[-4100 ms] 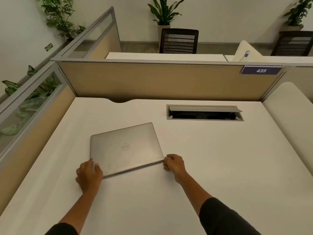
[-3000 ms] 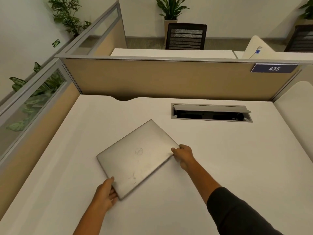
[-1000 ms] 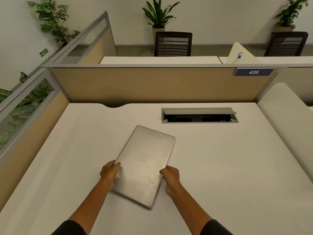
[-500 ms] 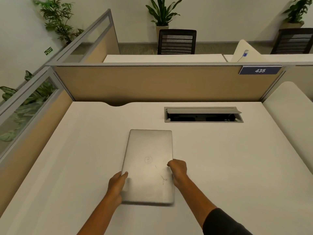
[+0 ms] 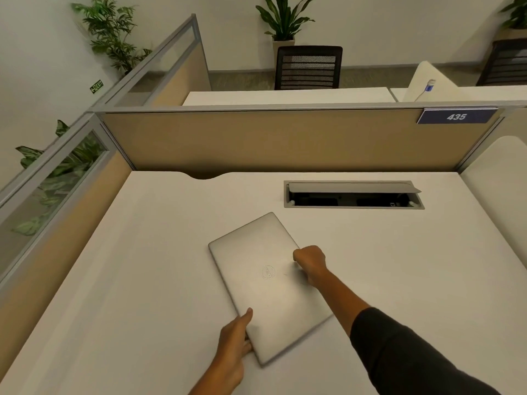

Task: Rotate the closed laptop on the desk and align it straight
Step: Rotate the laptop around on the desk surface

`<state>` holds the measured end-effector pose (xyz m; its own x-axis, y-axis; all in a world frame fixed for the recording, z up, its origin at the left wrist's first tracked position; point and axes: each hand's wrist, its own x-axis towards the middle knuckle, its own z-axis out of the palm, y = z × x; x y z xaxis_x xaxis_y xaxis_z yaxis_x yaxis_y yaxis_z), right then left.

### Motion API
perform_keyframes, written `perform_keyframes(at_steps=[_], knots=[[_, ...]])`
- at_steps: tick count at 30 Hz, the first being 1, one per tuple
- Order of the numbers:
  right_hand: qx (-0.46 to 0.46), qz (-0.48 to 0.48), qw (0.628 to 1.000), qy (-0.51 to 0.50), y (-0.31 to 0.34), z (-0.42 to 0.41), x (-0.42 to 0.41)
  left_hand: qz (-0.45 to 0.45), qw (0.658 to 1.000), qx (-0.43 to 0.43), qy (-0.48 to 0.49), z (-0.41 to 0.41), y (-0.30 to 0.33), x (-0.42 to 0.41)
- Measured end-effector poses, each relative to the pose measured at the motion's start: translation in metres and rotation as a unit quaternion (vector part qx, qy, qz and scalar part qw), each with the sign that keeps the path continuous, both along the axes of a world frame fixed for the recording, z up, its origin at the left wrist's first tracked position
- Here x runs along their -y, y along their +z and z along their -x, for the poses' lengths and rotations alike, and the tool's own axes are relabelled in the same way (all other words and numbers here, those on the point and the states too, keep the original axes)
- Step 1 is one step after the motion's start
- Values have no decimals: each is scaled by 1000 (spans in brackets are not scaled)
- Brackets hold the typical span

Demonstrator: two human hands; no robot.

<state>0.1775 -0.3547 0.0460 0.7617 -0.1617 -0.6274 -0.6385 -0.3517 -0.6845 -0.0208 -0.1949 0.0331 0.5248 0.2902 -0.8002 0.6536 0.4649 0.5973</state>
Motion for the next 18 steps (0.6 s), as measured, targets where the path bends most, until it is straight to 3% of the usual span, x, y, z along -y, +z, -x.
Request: perform_keyframes(at_steps=[11,18], knots=[[28,89,984,151,17,-39,-14,43,999,-1,22,-12,-1,68],[58,152,964,211,6,-44,-11,53,999,-11,3,-15,-11,66]])
